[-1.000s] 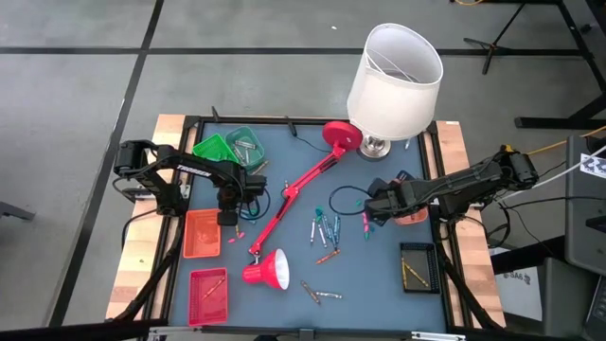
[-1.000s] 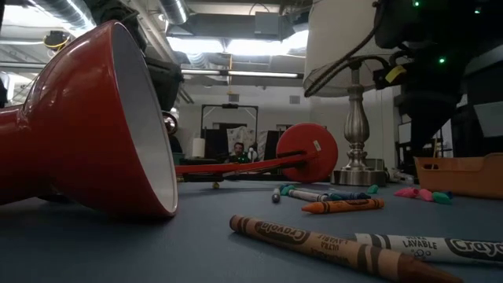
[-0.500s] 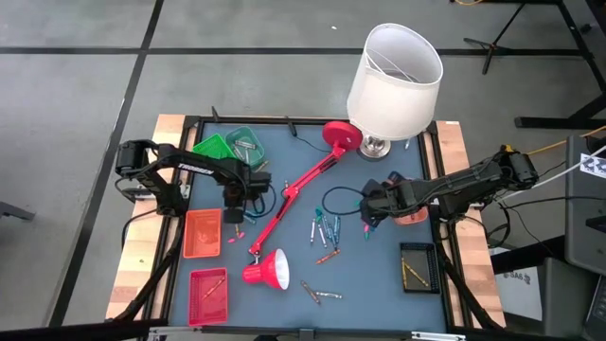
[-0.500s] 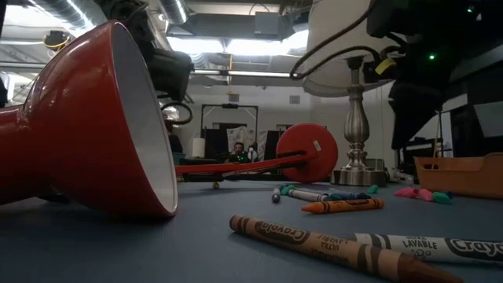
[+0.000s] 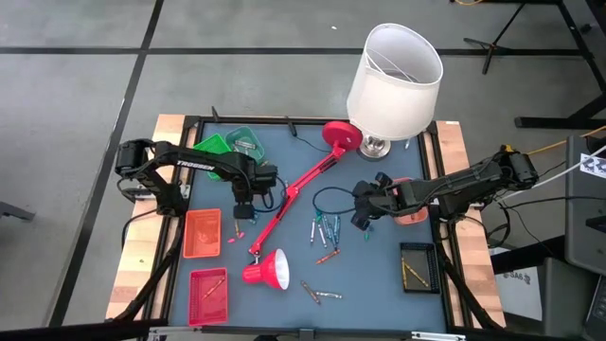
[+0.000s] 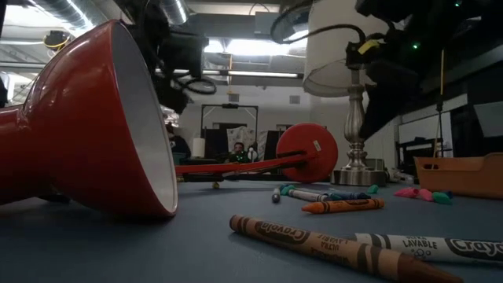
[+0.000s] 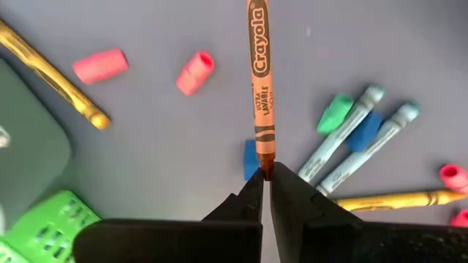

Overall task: Sort crayons
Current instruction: Put the top brown crayon into the right orange bin

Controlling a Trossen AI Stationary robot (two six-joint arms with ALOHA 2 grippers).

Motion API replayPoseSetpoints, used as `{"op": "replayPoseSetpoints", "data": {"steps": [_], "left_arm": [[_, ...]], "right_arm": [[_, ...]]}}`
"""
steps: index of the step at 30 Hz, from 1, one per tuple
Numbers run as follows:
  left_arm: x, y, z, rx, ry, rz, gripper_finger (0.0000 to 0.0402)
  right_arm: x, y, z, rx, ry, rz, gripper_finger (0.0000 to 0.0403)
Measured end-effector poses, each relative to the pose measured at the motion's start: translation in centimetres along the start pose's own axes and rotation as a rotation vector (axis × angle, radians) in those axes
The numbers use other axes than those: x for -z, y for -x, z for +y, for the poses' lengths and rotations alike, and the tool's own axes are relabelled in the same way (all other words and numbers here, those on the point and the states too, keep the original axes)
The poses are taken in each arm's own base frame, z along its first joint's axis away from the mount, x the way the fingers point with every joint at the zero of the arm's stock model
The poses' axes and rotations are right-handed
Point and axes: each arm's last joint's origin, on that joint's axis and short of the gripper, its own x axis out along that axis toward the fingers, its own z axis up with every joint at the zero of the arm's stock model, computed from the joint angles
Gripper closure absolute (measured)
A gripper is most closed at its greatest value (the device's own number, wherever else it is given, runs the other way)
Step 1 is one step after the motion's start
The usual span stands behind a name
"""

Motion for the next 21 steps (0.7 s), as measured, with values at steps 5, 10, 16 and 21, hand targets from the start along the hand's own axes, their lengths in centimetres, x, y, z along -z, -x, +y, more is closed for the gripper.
{"op": "replayPoseSetpoints", "data": {"steps": [5, 10, 16, 21], "left_arm": [[-0.7, 0.9, 0.1, -0.002, 0.002, -0.041, 0.0398], [-0.9, 1.0, 0.5, -0.004, 0.017, -0.057, 0.0398], [-1.0, 1.0, 1.0, -0.006, 0.037, -0.073, 0.0398], [-1.0, 1.0, 1.1, -0.005, 0.04, -0.073, 0.0398]], "right_arm": [[-0.4, 0.0, 0.2, -0.023, 0.0, -0.036, 0.0254], [-0.4, 0.0, 0.3, -0.026, -0.003, -0.04, 0.0254], [-0.4, 0.0, 0.3, -0.026, -0.003, -0.04, 0.0254], [-0.4, 0.0, 0.3, -0.026, -0.003, -0.04, 0.0254]]}}
